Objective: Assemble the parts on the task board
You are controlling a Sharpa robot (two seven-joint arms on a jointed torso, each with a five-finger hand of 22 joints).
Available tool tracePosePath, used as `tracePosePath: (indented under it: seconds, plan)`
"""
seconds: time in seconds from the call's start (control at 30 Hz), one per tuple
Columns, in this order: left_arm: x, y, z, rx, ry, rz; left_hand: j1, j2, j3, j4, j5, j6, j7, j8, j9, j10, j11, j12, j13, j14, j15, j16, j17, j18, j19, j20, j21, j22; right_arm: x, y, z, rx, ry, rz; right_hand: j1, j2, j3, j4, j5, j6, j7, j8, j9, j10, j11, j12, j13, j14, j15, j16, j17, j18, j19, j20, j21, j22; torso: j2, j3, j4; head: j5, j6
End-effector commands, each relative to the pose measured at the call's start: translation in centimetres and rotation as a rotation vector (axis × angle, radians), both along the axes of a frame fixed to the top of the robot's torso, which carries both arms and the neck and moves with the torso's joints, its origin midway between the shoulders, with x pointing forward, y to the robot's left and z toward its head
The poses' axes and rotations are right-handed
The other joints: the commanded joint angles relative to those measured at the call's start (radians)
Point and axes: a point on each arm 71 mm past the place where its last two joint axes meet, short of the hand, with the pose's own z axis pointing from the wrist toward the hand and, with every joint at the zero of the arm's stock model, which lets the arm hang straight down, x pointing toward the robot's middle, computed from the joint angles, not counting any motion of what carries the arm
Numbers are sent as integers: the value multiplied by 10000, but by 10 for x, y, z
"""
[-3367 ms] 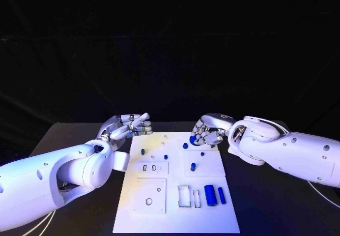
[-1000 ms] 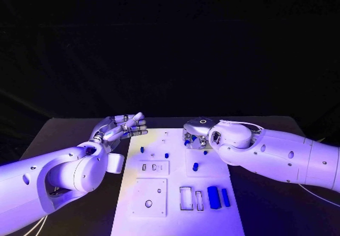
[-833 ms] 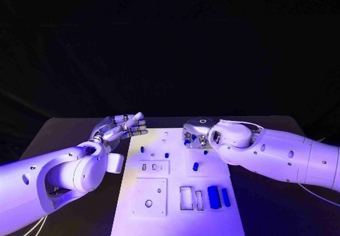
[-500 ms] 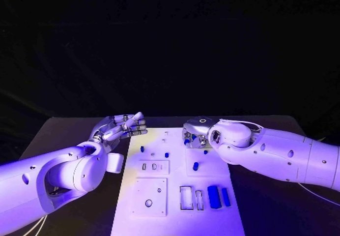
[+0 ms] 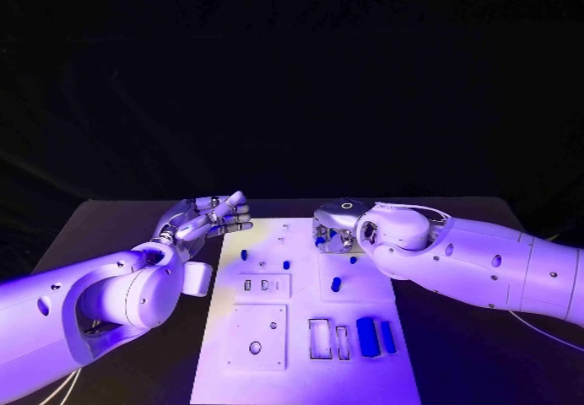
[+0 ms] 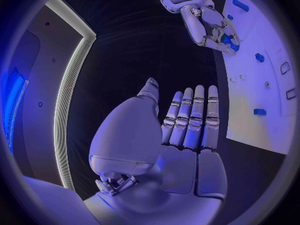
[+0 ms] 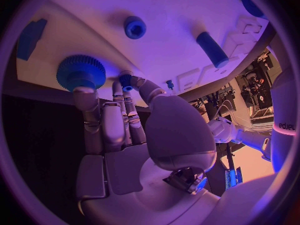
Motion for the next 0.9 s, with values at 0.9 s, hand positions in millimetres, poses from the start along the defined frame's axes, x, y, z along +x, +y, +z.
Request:
tracePosePath:
  seconds: [0.9]
  plan:
    - [1,0,1,-113,-28,28,70,164,-9,-13,3,-5,51,-83,-11,-79,5,-84,-19,-24,15,-82,-5,18,-76,-21,-57,-22,-5,13,16,1396,-1488,-174,108,-190,560,33,-25,66,47,-70,88,-22,24,-13,-90,394,50,486,478,-253,180,9,613,794,43,-16,42,-8,248]
